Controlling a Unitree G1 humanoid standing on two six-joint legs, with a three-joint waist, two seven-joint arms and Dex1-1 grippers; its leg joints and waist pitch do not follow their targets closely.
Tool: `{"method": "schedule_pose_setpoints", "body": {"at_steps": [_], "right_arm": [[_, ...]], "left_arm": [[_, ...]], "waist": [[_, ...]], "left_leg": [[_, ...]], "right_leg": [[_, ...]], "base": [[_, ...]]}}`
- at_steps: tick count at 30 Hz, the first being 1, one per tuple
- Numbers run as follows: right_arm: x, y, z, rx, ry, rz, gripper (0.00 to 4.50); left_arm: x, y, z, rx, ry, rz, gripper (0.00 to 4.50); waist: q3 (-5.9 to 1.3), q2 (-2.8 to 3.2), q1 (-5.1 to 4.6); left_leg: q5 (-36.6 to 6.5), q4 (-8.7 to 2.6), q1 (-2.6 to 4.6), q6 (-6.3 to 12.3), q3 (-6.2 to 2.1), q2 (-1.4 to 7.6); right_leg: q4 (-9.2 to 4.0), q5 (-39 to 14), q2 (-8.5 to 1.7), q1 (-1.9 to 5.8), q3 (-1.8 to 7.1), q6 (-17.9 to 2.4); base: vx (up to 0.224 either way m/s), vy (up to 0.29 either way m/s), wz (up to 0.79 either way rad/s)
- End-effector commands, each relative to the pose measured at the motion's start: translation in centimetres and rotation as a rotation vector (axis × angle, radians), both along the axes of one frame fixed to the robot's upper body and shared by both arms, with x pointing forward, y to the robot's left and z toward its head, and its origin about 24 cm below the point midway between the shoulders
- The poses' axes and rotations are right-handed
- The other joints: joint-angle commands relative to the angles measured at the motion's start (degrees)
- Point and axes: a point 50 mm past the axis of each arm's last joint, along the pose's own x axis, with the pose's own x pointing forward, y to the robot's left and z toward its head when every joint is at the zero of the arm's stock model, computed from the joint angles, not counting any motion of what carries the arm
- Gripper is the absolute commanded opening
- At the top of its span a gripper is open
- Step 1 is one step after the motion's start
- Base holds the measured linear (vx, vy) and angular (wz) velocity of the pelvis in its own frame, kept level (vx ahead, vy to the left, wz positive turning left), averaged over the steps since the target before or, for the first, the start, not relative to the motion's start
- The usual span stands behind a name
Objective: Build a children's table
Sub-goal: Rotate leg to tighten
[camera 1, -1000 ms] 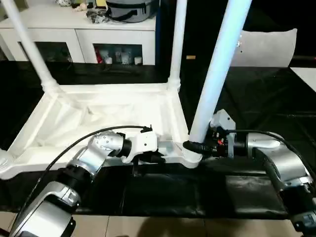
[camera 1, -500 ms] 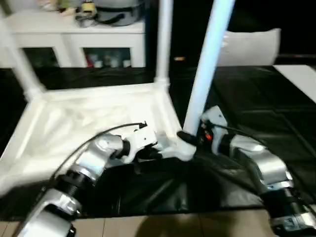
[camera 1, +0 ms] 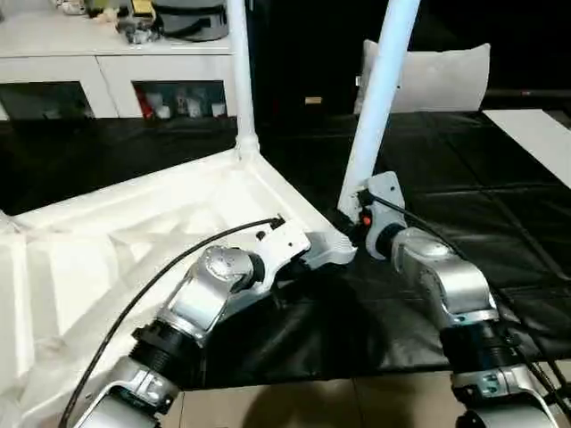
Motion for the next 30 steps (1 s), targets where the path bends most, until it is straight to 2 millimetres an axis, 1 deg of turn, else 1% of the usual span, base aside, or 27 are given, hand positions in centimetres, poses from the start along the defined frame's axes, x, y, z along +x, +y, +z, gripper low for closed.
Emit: {"method": "schedule_pose_setpoints", "body": {"at_steps": [1,2,4,6,8,9,10,12,14,15,16,17,18,19,20,21,22,23,24,25,26,27,28,29,30], "right_arm": [[-1.5,-1.0,-4.5,-0.06,0.233,-0.057,1.88],[-1.5,-1.0,-4.5,-0.06,0.235,-0.061,1.88],[-1.5,-1.0,-4.5,-0.061,0.234,-0.06,1.88],[-1.4,-0.9,-4.4,-0.068,0.227,-0.048,1.88],[-1.4,-0.9,-4.4,-0.072,0.222,-0.041,1.88],[-1.4,-0.9,-4.3,-0.066,0.215,-0.038,2.23],[-1.3,-0.9,-4.3,-0.063,0.208,-0.033,2.23],[-1.3,-1.1,-4.2,-0.065,0.194,-0.027,2.61],[-1.3,-1.2,-4.1,-0.055,0.182,-0.017,2.67],[-1.3,-1.3,-3.8,-0.035,0.158,0.012,2.77],[-1.4,-1.5,-3.7,-0.031,0.146,0.025,2.91],[-1.4,-1.6,-3.6,-0.028,0.138,0.033,3.02],[-1.7,-2.2,-3.4,-0.019,0.112,0.065,3.09],[-1.8,-2.5,-3.2,-0.014,0.093,0.089,3.09],[-1.9,-2.7,-3.0,-0.011,0.081,0.105,3.23],[-2.0,-2.9,-2.9,-0.008,0.069,0.122,3.36],[-2.0,-3.1,-2.8,-0.007,0.062,0.131,3.46],[-2.1,-3.3,-2.7,-0.001,0.052,0.142,3.52],[-2.4,-3.7,-2.3,0.014,0.031,0.183,3.58],[-2.6,-3.9,-2.1,0.023,0.021,0.214,3.66],[-3.0,-4.3,-1.7,0.032,0.004,0.262,3.78],[-3.4,-4.8,-1.4,0.037,-0.006,0.304,3.85],[-3.4,-4.8,-1.4,0.037,-0.006,0.304,3.9],[-3.5,-5.2,-1.3,0.026,-0.015,0.319,4.05],[-3.7,-5.6,-1.2,0.021,-0.021,0.337,4.05]], "left_arm": [[-0.1,-0.8,1.3,-0.002,-0.059,-0.053,0.0],[-0.1,-0.7,1.3,0.003,-0.061,-0.05,0.0],[-0.1,-0.6,1.3,0.005,-0.062,-0.048,0.0],[0.0,-0.5,1.3,0.007,-0.067,-0.045,0.0],[0.0,-0.4,1.3,0.01,-0.072,-0.042,0.0],[0.1,-0.2,1.3,0.011,-0.077,-0.042,0.0],[0.1,-0.2,1.3,0.011,-0.081,-0.041,0.0],[0.2,0.0,1.3,0.012,-0.085,-0.041,0.0],[0.2,0.2,1.2,0.02,-0.093,-0.053,0.0],[0.3,0.5,1.1,0.032,-0.1,-0.053,0.0],[0.4,0.6,1.1,0.031,-0.104,-0.053,0.0],[0.4,0.7,1.0,0.031,-0.106,-0.053,0.0],[0.6,1.1,1.1,0.023,-0.124,-0.061,0.0],[0.7,1.2,1.2,0.018,-0.129,-0.065,0.0],[0.7,1.2,1.2,0.015,-0.13,-0.068,0.0],[0.8,1.3,1.3,0.014,-0.138,-0.078,0.0],[0.8,1.2,1.3,0.014,-0.143,-0.084,0.0],[0.7,1.3,1.3,0.012,-0.148,-0.101,0.0],[0.7,1.4,1.2,0.013,-0.146,-0.114,0.0],[0.7,1.5,1.1,0.015,-0.148,-0.129,0.0],[0.7,1.6,1.0,0.022,-0.147,-0.151,0.0],[0.6,1.9,0.8,0.036,-0.145,-0.171,0.0],[0.6,1.9,0.8,0.036,-0.145,-0.171,0.0],[0.6,2.0,0.6,0.049,-0.149,-0.188,0.0],[0.6,2.2,0.5,0.06,-0.147,-0.211,0.0]], "waist": [[-1.83,0.1,0.04],[-1.82,0.07,0.05],[-1.9,0.1,0.0],[-1.83,0.12,-0.05],[-1.78,0.1,-0.06],[-1.72,-0.1,-0.02],[-1.71,-0.07,0.01],[-1.75,-0.11,0.05],[-1.75,-0.13,0.14],[-2.0,-0.17,0.34],[-2.08,-0.1,0.41],[-2.08,-0.08,0.42],[-2.33,-0.08,0.58],[-2.56,-0.18,0.67],[-2.72,-0.13,0.84],[-2.77,-0.18,0.82],[-3.07,-0.02,0.81],[-3.23,0.04,0.8],[-3.57,-0.08,0.83],[-3.67,0.15,0.86],[-3.5,-0.21,0.82],[-3.34,0.19,0.91],[-3.27,0.08,0.85],[-3.16,0.17,0.79],[-3.02,0.26,0.81]], "left_leg": [[-18.6,-4.71,-0.21,-1.07,-0.71,2.52],[-18.6,-4.83,-0.17,-1.03,-0.71,2.59],[-18.1,-5.06,-0.21,-0.98,-0.72,2.76],[-18.5,-5.06,-0.08,-1.03,-0.63,2.76],[-18.9,-5.06,0.0,-1.04,-0.57,2.75],[-18.9,-5.07,0.0,-0.88,-0.52,2.72],[-18.9,-5.08,0.03,-0.84,-0.51,2.73],[-18.6,-5.13,0.01,-0.77,-0.48,2.78],[-18.6,-5.12,0.1,-0.75,-0.48,2.8],[-16.9,-4.98,-0.07,-0.46,-0.35,2.85],[-15.2,-5.09,-0.25,-0.23,-0.39,2.97],[-14.7,-5.04,-0.31,-0.04,-0.3,2.93],[-12.7,-4.83,-0.35,0.3,-0.21,2.94],[-10.6,-4.59,-0.32,1.15,-0.08,2.97],[-8.1,-4.29,-0.47,1.74,-0.05,2.97],[-7.1,-4.25,-0.62,2.07,-0.09,2.96],[-5.0,-3.97,-0.51,2.75,-0.09,2.95],[-3.3,-3.71,-0.56,3.12,-0.11,2.94],[0.2,-3.12,-0.73,4.18,-0.06,2.7],[1.3,-2.97,-0.91,4.76,-0.09,2.58],[1.1,-2.72,-0.98,6.24,0.11,2.48],[-0.9,-2.76,-0.99,7.21,0.14,2.48],[-2.5,-2.89,-0.92,7.36,0.14,2.71],[-3.3,-3.03,-0.83,7.18,0.14,2.8],[-5.1,-3.13,-0.86,6.77,0.16,2.83]], "right_leg": [[-7.05,-20.5,-4.16,1.56,3.59,-6.8],[-7.19,-21.5,-4.2,1.61,3.64,-6.5],[-7.26,-21.1,-4.19,1.68,3.62,-6.0],[-7.38,-20.8,-4.13,1.44,3.7,-6.1],[-7.45,-21.1,-4.16,1.37,3.74,-6.2],[-7.54,-22.0,-4.2,1.31,3.79,-6.0],[-7.65,-22.4,-4.27,1.26,3.83,-5.8],[-7.67,-22.2,-4.26,1.27,3.83,-5.7],[-7.72,-22.3,-4.29,1.21,3.83,-5.7],[-7.51,-19.1,-4.3,1.47,3.98,-6.3],[-7.04,-15.3,-4.07,1.65,3.86,-6.9],[-6.96,-14.2,-3.98,1.66,3.79,-7.1],[-6.73,-10.9,-4.1,2.04,3.79,-7.7],[-6.42,-6.9,-4.0,2.16,3.75,-8.5],[-5.87,-2.2,-4.0,2.37,3.73,-9.5],[-5.68,-0.2,-3.95,2.51,3.64,-9.9],[-5.22,3.7,-3.81,2.61,3.48,-10.8],[-4.91,6.2,-3.8,2.65,3.5,-11.3],[-4.21,12.5,-3.75,2.85,3.56,-12.5],[-3.91,15.1,-3.66,2.93,3.47,-13.1],[-3.92,17.5,-3.5,2.81,3.37,-13.5],[-4.14,15.9,-3.73,2.86,3.26,-13.8],[-4.37,13.1,-3.9,2.84,3.28,-13.9],[-4.5,11.3,-3.89,2.74,3.24,-14.0],[-4.93,7.3,-3.95,2.78,3.16,-13.6]], "base": [[0.0,0.0,0.0],[0.0,0.0,0.0],[0.0,0.0,0.0],[0.0,0.0,0.0],[0.0,0.0,0.0],[0.0,0.0,0.0],[0.0,0.0,0.0],[0.0,0.0,0.0],[0.0,0.0,0.0],[0.0,0.0,0.0],[0.0,0.0,0.0],[0.0,0.0,0.0],[0.0,0.0,0.0],[0.0,0.0,0.0],[0.0,0.0,0.0],[0.0,0.0,0.0],[0.0,0.0,0.0],[0.0,0.0,0.0],[0.0,0.0,0.0],[0.0,0.0,0.0],[0.0,0.0,0.0],[0.0,0.0,0.0],[0.0,0.0,0.0],[0.0,0.0,0.0],[0.0,0.0,0.0]]}}
